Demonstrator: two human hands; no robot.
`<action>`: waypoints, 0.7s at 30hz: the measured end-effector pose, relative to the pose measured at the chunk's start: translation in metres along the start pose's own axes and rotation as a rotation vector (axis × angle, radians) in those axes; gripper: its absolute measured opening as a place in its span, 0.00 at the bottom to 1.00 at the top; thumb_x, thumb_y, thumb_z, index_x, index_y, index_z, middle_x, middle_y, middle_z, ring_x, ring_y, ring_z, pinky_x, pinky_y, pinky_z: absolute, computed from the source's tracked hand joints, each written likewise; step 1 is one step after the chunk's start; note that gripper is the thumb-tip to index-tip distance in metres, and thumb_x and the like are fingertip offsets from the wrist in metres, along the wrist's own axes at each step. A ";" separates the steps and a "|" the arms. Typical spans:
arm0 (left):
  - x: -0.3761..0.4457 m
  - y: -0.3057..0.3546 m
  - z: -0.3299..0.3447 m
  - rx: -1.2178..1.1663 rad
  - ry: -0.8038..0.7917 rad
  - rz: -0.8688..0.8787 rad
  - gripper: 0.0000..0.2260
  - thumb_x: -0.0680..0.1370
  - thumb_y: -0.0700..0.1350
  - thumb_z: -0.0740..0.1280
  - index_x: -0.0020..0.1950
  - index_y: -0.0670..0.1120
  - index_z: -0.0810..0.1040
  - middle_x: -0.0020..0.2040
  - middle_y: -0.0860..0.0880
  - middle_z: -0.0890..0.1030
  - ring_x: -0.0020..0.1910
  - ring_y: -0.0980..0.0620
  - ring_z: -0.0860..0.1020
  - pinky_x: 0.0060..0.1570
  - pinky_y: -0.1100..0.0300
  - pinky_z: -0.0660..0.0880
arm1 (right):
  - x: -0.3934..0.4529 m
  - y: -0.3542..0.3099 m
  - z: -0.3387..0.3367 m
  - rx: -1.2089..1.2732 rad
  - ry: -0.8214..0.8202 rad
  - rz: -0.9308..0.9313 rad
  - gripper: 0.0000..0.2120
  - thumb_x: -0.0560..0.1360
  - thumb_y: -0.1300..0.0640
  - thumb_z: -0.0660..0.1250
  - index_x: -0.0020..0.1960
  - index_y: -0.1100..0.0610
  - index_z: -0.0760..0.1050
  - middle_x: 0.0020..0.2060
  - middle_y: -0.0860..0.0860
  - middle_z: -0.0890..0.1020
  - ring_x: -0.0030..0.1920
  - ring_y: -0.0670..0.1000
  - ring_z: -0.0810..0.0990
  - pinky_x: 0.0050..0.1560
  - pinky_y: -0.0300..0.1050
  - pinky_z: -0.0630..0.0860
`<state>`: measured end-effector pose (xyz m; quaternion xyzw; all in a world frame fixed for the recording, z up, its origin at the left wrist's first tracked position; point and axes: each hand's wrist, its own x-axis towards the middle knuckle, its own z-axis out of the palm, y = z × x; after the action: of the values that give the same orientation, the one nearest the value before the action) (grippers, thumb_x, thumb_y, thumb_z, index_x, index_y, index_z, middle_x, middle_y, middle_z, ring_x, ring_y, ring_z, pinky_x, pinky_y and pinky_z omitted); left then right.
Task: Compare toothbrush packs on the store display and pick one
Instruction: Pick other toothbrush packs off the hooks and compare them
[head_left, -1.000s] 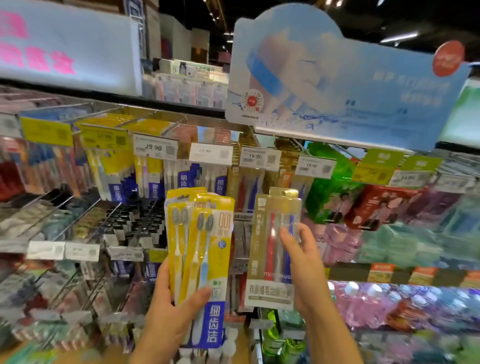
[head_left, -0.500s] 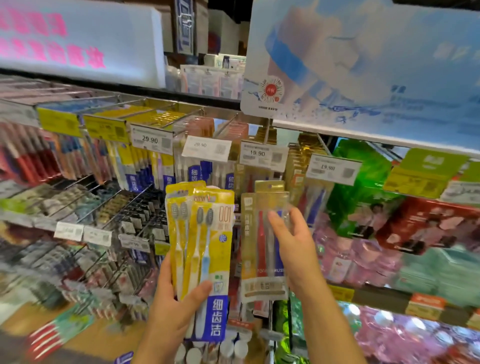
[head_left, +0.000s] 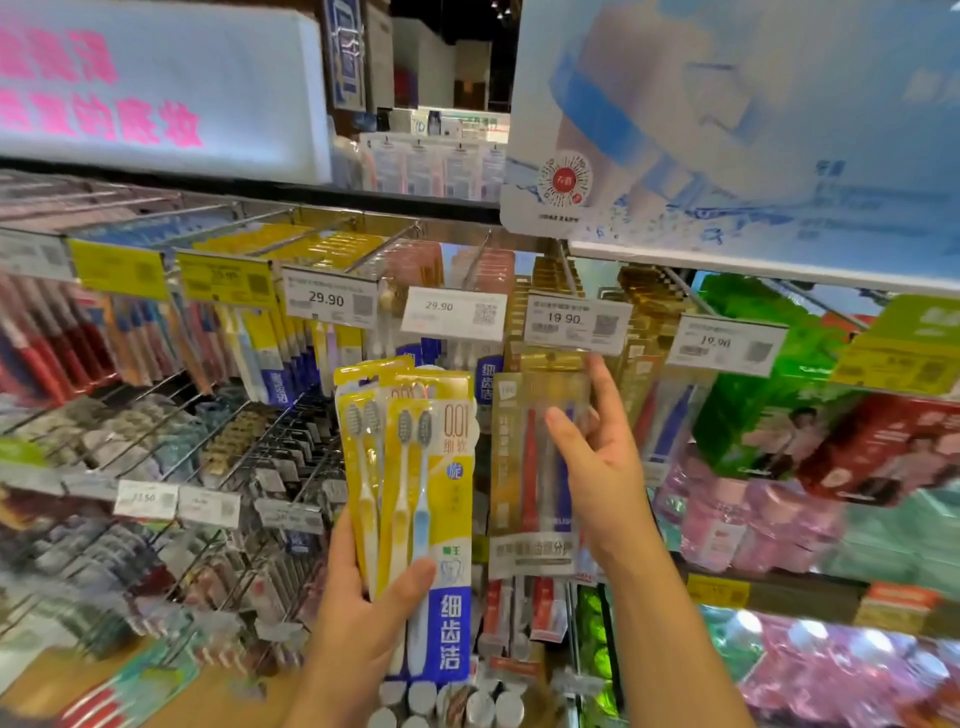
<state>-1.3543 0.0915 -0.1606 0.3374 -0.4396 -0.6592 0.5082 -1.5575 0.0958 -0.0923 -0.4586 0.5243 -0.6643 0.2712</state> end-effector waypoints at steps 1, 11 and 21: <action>0.002 0.001 -0.003 -0.013 -0.002 -0.006 0.33 0.58 0.58 0.83 0.59 0.67 0.74 0.48 0.53 0.88 0.43 0.48 0.88 0.33 0.59 0.83 | 0.001 -0.001 0.004 0.010 0.009 -0.004 0.28 0.75 0.41 0.70 0.65 0.16 0.63 0.79 0.39 0.66 0.79 0.47 0.65 0.78 0.61 0.65; 0.023 0.006 -0.018 0.031 -0.068 -0.043 0.25 0.67 0.47 0.73 0.60 0.66 0.72 0.48 0.54 0.89 0.43 0.48 0.88 0.33 0.59 0.83 | 0.015 -0.006 0.030 0.046 0.151 -0.063 0.24 0.73 0.47 0.69 0.56 0.17 0.70 0.75 0.50 0.74 0.79 0.54 0.67 0.77 0.63 0.66; 0.036 0.009 -0.021 0.045 -0.138 -0.028 0.41 0.48 0.69 0.83 0.59 0.74 0.73 0.55 0.54 0.87 0.50 0.45 0.88 0.42 0.52 0.84 | 0.020 -0.011 0.028 0.035 0.211 -0.179 0.27 0.82 0.70 0.60 0.62 0.37 0.72 0.55 0.26 0.81 0.59 0.34 0.79 0.61 0.38 0.77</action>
<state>-1.3417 0.0513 -0.1603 0.3086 -0.4836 -0.6780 0.4596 -1.5398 0.0695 -0.0749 -0.4264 0.4953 -0.7393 0.1622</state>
